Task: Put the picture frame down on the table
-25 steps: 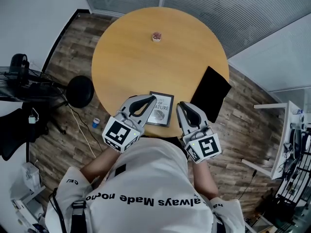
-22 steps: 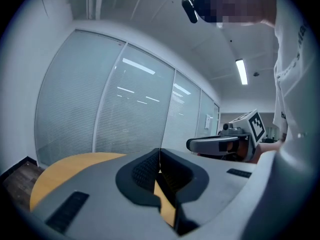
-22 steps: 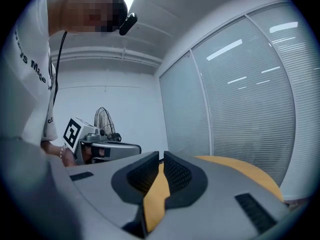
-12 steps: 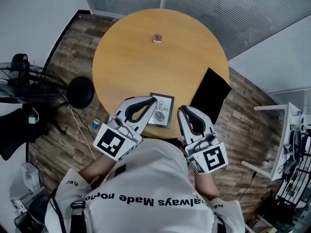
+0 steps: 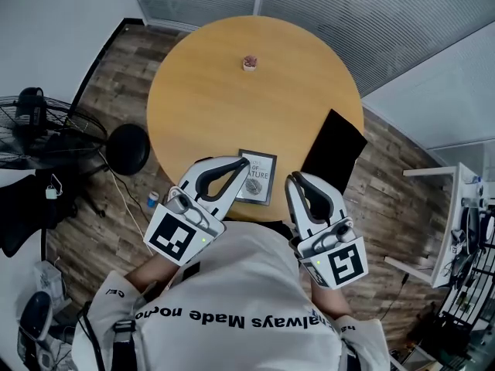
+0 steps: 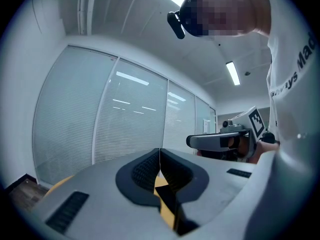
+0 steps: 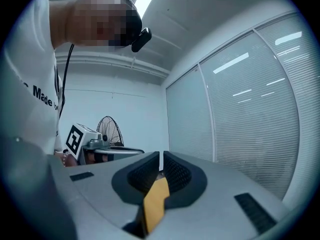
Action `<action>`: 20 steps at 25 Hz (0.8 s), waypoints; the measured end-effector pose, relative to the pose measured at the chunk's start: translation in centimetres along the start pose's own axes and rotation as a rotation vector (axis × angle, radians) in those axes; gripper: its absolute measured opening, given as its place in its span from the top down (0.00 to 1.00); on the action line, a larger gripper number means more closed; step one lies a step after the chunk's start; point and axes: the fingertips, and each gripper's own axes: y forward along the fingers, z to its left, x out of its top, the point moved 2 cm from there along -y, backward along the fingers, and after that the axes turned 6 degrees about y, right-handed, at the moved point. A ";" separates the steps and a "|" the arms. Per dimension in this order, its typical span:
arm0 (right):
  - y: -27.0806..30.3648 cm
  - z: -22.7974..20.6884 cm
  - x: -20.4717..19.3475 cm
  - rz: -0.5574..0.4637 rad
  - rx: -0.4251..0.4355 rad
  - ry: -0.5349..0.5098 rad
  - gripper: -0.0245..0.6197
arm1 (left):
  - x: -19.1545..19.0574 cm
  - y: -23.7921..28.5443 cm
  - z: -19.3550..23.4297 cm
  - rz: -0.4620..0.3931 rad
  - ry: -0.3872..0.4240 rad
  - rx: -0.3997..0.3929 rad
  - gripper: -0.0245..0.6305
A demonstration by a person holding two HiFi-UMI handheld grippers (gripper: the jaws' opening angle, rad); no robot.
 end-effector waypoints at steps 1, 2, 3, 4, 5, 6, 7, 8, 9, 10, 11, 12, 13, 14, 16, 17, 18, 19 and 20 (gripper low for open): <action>-0.1 0.0 0.1 -0.003 -0.003 -0.004 0.89 | 0.1 0.0 -0.1 -0.002 0.000 0.000 0.92; -0.2 -0.1 0.1 -0.005 -0.006 -0.007 0.89 | 0.2 0.0 -0.2 -0.004 0.001 0.000 0.92; -0.3 -0.1 0.2 -0.006 -0.008 -0.008 0.89 | 0.3 0.0 -0.3 -0.006 0.004 0.000 0.92; -0.3 -0.1 0.2 -0.007 -0.009 -0.008 0.89 | 0.4 0.0 -0.3 -0.006 0.010 0.000 0.92; -0.3 -0.1 0.2 -0.007 -0.009 -0.007 0.89 | 0.4 0.0 -0.4 -0.005 0.018 0.000 0.92; -0.3 -0.1 0.2 -0.007 -0.010 -0.006 0.89 | 0.5 0.0 -0.4 -0.003 0.025 0.000 0.92; -0.3 -0.1 0.2 -0.005 -0.010 -0.006 0.89 | 0.4 0.0 -0.5 -0.001 0.029 0.000 0.92; -0.3 -0.1 0.1 -0.005 -0.010 -0.005 0.89 | 0.4 0.0 -0.5 0.000 0.029 0.000 0.92; -0.2 -0.1 0.1 -0.004 -0.011 -0.005 0.89 | 0.4 -0.1 -0.5 0.000 0.029 0.000 0.92; -0.2 0.0 0.1 -0.004 -0.011 -0.005 0.89 | 0.5 -0.1 -0.5 -0.001 0.028 0.000 0.92; -0.2 0.0 0.1 -0.004 -0.011 -0.005 0.89 | 0.5 -0.1 -0.5 0.000 0.027 0.000 0.92; -0.2 0.0 0.1 -0.005 -0.011 -0.005 0.89 | 0.4 -0.1 -0.5 0.002 0.026 0.000 0.92; -0.2 -0.1 0.1 -0.005 -0.011 -0.004 0.89 | 0.4 -0.1 -0.5 0.004 0.027 0.001 0.92; -0.2 -0.1 0.0 -0.004 -0.012 -0.003 0.89 | 0.4 -0.1 -0.5 0.005 0.032 0.001 0.92; -0.1 -0.2 -0.1 -0.004 -0.014 -0.002 0.89 | 0.2 0.0 -0.5 0.009 0.048 0.001 0.92; -0.1 -0.2 -0.2 -0.003 -0.015 -0.001 0.89 | 0.1 0.0 -0.6 0.011 0.050 0.001 0.92; -0.1 -0.2 -0.2 -0.002 -0.016 -0.001 0.89 | 0.0 0.0 -0.6 0.012 0.049 0.001 0.92; -0.2 -0.2 -0.3 -0.002 -0.017 0.000 0.89 | 0.0 0.0 -0.7 0.011 0.047 0.002 0.92; -0.3 -0.2 -0.3 -0.001 -0.018 -0.001 0.89 | 0.0 0.0 -0.7 0.010 0.045 0.003 0.92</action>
